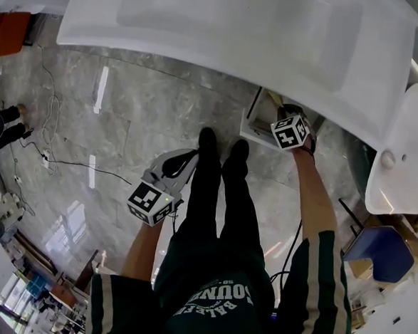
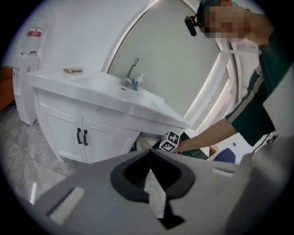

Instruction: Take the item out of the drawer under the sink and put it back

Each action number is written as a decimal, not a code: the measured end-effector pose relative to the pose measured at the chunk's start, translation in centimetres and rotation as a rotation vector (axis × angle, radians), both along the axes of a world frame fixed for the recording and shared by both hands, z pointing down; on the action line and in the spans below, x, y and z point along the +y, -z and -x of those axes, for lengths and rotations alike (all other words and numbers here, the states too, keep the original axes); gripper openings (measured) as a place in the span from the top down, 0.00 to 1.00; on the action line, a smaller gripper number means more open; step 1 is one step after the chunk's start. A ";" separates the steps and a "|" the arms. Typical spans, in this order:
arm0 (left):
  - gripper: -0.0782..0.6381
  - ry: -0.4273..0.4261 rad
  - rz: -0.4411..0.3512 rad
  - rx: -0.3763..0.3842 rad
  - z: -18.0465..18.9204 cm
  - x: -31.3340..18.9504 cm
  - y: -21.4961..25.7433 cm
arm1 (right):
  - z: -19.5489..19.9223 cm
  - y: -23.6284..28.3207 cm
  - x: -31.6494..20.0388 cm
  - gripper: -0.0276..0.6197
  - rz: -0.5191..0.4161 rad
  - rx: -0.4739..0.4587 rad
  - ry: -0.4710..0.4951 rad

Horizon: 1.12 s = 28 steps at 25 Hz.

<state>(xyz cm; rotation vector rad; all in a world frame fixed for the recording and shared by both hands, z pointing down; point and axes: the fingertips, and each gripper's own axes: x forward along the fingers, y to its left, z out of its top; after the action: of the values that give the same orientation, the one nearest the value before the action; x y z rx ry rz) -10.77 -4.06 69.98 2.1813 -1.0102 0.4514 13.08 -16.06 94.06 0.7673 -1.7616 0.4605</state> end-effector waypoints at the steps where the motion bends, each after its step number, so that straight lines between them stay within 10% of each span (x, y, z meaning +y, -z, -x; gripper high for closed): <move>1: 0.82 0.002 0.004 -0.001 0.1 0.0 -0.1 | -0.1 -0.3 -0.1 0.89 0.006 0.003 -0.016; 28: 0.82 -0.061 -0.097 0.017 -1.6 -2.7 6.7 | -0.2 9.5 3.6 0.85 -0.085 -0.120 -0.226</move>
<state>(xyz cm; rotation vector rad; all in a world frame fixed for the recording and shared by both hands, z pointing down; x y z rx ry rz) -9.16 -6.77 63.25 2.3033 -0.9768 0.4196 13.26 -12.50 84.59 1.0234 -1.8233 0.5956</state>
